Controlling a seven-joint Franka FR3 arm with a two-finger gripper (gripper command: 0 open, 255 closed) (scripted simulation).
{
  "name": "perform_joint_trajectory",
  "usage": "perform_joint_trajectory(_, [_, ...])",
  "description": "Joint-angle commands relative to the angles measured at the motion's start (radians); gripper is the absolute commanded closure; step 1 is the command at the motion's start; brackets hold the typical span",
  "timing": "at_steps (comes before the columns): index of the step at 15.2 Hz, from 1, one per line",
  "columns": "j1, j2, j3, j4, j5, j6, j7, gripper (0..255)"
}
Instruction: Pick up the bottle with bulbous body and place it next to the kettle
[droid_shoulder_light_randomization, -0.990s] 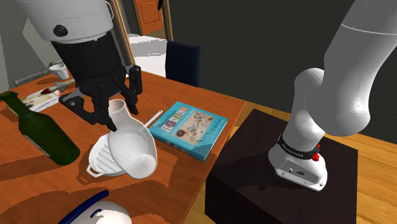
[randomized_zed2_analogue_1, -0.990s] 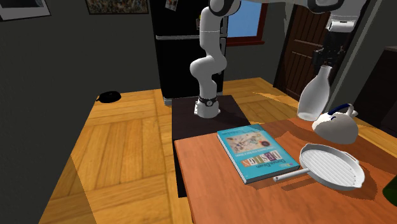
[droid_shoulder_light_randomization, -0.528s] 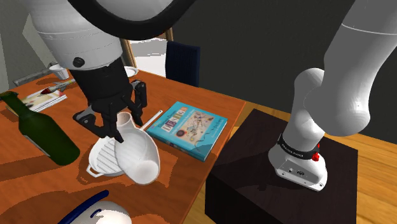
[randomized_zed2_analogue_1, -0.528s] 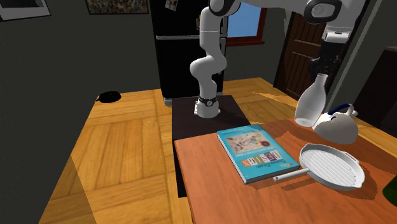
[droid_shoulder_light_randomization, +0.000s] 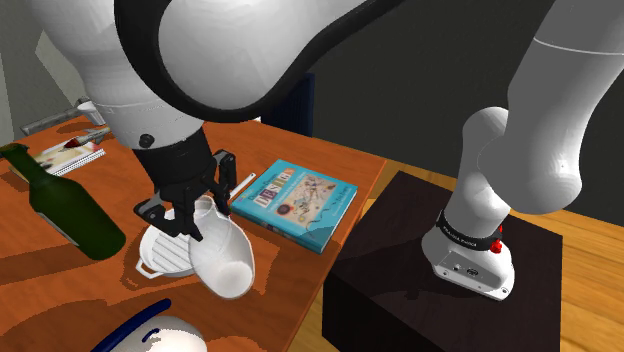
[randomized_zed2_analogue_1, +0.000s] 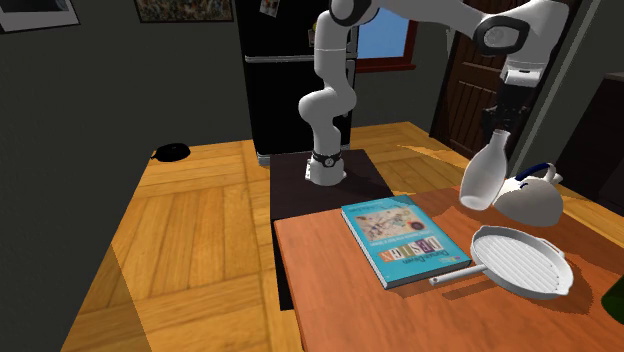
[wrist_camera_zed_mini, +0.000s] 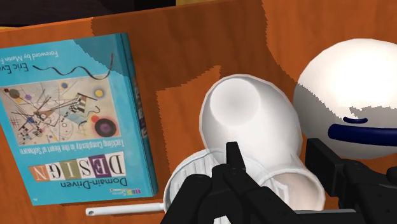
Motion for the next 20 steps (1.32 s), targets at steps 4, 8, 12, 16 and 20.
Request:
perform_joint_trajectory(4, [0.001,0.016,0.001,-0.05,-0.007,0.066,0.007,255])
perform_joint_trajectory(8, [0.002,0.022,0.002,-0.064,-0.009,0.086,0.009,255])
perform_joint_trajectory(12, [0.002,0.022,0.002,-0.064,-0.009,0.086,0.009,255])
perform_joint_trajectory(16, [0.002,0.022,0.002,-0.064,-0.009,0.086,0.009,0])
perform_joint_trajectory(20, [0.001,0.013,0.001,-0.041,-0.005,0.053,0.006,0])
